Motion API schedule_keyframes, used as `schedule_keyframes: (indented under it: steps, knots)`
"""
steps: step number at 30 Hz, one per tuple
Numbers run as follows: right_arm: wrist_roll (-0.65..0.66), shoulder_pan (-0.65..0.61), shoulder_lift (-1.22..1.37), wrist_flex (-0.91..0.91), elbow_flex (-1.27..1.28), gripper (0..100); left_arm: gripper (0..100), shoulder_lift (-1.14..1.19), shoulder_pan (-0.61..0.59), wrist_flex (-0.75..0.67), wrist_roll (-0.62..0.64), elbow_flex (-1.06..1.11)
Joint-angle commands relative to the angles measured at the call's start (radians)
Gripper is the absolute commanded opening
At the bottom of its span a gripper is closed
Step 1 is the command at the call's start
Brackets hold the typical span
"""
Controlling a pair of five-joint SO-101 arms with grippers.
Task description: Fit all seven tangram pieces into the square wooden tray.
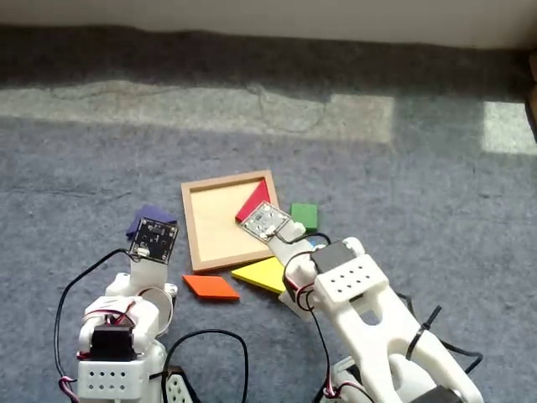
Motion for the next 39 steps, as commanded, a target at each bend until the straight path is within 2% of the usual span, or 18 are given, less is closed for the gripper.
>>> schedule_keyframes:
  steps: [1, 6, 11, 23, 28, 34, 37, 39]
  knots:
    - [0.006, -0.005, -0.05, -0.035, -0.002, 0.5, 0, -0.002, -0.01, 0.005, -0.005, 0.019]
    - [-0.052, 0.007, -0.051, -0.053, -0.002, 0.5, 0, -0.002, -0.01, 0.005, -0.005, 0.019]
    - [-0.055, 0.07, -0.051, -0.104, -0.002, 0.5, 0, -0.002, -0.01, 0.005, -0.005, 0.019]
    - [-0.055, 0.067, -0.053, -0.107, 0.001, 0.5, 0, -0.002, -0.01, 0.005, -0.005, 0.019]
    - [-0.055, -0.019, -0.071, 0.007, -0.005, 0.5, 0, -0.002, -0.01, 0.005, -0.005, 0.019]
    - [-0.054, -0.101, -0.209, 0.099, -0.004, 0.6, 0, -0.002, -0.01, 0.005, -0.005, 0.019]
    - [-0.055, -0.139, -0.252, 0.113, -0.005, 1.0, 0, -0.002, -0.01, 0.005, -0.005, 0.019]
    - [-0.057, -0.14, -0.254, 0.097, -0.022, 5.1, 0, -0.002, -0.01, 0.005, -0.005, 0.019]
